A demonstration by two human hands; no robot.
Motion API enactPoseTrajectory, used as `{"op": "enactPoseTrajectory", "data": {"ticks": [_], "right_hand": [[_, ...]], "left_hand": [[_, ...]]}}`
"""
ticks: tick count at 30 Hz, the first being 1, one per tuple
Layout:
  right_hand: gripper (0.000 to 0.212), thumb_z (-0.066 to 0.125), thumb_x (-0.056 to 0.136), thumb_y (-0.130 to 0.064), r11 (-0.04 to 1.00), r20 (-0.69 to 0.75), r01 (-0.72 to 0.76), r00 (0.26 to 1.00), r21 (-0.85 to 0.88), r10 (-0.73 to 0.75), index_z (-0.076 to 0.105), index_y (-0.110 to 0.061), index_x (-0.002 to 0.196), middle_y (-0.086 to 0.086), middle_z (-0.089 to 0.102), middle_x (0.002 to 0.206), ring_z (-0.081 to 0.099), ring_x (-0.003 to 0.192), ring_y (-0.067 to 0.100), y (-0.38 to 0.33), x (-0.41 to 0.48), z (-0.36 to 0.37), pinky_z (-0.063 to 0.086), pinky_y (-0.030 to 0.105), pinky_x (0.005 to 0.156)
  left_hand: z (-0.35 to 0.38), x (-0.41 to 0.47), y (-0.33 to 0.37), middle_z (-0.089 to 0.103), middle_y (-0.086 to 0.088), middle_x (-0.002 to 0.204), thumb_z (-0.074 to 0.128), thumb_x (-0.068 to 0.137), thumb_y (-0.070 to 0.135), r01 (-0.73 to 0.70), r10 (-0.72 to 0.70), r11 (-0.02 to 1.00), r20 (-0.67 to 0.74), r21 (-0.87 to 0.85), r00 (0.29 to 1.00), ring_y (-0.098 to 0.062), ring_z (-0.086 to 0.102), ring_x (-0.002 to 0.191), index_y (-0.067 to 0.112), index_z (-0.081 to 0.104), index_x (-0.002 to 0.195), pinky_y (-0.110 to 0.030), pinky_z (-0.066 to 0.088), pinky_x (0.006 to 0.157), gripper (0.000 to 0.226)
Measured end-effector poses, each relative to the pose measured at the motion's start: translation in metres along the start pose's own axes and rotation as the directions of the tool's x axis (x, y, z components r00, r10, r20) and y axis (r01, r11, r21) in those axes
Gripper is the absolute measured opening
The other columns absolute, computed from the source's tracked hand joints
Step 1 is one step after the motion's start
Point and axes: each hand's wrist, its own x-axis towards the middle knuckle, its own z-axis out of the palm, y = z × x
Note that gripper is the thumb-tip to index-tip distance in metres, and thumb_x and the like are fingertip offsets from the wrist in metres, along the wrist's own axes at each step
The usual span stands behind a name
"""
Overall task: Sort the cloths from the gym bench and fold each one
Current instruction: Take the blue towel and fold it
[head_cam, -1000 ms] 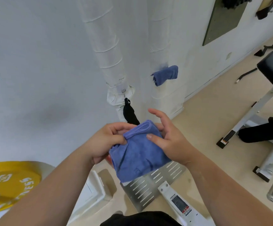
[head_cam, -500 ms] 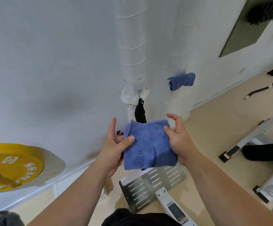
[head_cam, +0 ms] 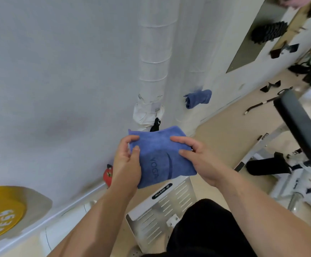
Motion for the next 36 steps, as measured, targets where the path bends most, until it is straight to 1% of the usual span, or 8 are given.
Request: {"op": "enactPoseTrajectory", "data": {"ticks": [2,7,13,19,23,26,31,36], "right_hand": [[0.045,0.059,0.095,-0.006,0.998,-0.032,0.042,0.999,-0.044,-0.043,0.069,-0.044,0.117,-0.018,0.062,0.128,0.065,0.106,-0.002,-0.006,0.006,0.001,0.053,0.022,0.087],[0.066,0.082,0.075,-0.014,0.975,0.024,0.11,0.994,-0.192,-0.107,0.06,-0.04,0.132,-0.015,0.059,0.133,0.061,0.117,0.001,-0.022,0.02,-0.011,0.054,0.029,0.097],[0.078,0.086,0.072,-0.02,0.786,0.048,0.209,0.974,-0.582,-0.223,0.052,-0.036,0.141,-0.021,0.057,0.124,0.055,0.113,-0.002,-0.04,0.051,-0.035,0.041,0.002,0.084],[0.029,0.085,0.073,-0.03,0.572,0.137,0.402,0.883,-0.715,-0.449,0.074,-0.034,0.099,-0.007,0.054,0.097,0.053,0.089,0.0,-0.045,0.106,-0.102,0.044,0.019,0.076],[0.03,0.086,0.076,-0.026,0.677,0.21,0.464,0.88,-0.572,-0.426,0.074,-0.027,0.104,-0.016,0.043,0.131,0.042,0.122,-0.013,-0.047,0.148,-0.188,0.033,0.003,0.093],[0.023,0.08,0.083,-0.012,0.78,0.31,0.506,0.858,-0.368,-0.41,0.072,-0.021,0.103,-0.004,0.07,0.113,0.063,0.111,0.006,-0.055,0.181,-0.268,0.051,0.025,0.092],[0.033,0.065,0.096,-0.008,0.89,0.267,0.456,0.86,-0.015,-0.436,0.06,-0.034,0.116,-0.002,0.069,0.098,0.07,0.087,0.016,-0.073,0.233,-0.375,0.06,0.03,0.074],[0.021,0.057,0.099,-0.005,0.835,0.249,0.547,0.802,0.057,-0.543,0.066,-0.024,0.099,-0.011,0.067,0.1,0.065,0.088,0.01,-0.097,0.286,-0.43,0.053,0.023,0.073]], "left_hand": [[-0.003,0.002,0.004,0.07,0.001,0.105,0.052,0.102,0.012,-0.003,0.003,1.0,0.059,-0.005,0.998,-0.028,0.072,0.088,0.04,0.062,0.106,-0.047,0.056,0.066,0.03],[-0.016,0.02,0.006,0.065,0.008,0.12,0.082,0.077,0.004,-0.179,0.089,0.937,0.292,0.299,0.952,0.0,0.065,0.104,0.042,0.065,0.12,-0.018,0.055,0.082,0.06],[0.011,0.058,0.026,0.061,0.017,0.119,0.078,0.077,0.004,-0.271,0.154,0.849,0.279,0.454,0.948,0.005,0.06,0.105,0.031,0.059,0.136,0.003,0.04,0.078,0.067],[0.073,0.091,0.034,0.074,0.018,0.083,0.079,0.078,0.013,-0.409,0.323,0.767,0.254,0.495,0.912,0.003,0.068,0.079,0.04,0.075,0.091,-0.011,0.05,0.068,0.03],[0.145,0.131,0.031,0.058,0.006,0.11,0.085,0.073,0.014,-0.438,0.348,0.702,0.267,0.562,0.899,0.009,0.06,0.095,0.032,0.077,0.088,-0.008,0.047,0.077,0.025],[0.219,0.157,0.034,0.048,0.016,0.133,0.089,0.07,0.016,-0.447,0.331,0.716,0.304,0.537,0.894,0.023,0.049,0.113,0.018,0.075,0.089,-0.003,0.041,0.088,0.023],[0.349,0.18,0.052,0.076,0.0,0.091,0.079,0.083,0.009,-0.329,0.299,0.862,0.138,0.385,0.944,-0.012,0.071,0.082,0.015,0.072,0.101,-0.025,0.055,0.07,0.02],[0.434,0.195,0.067,0.066,0.007,0.103,0.063,0.096,0.009,-0.369,0.462,0.785,-0.073,0.498,0.884,-0.01,0.069,0.091,0.042,0.056,0.114,-0.023,0.057,0.08,0.038]]}}
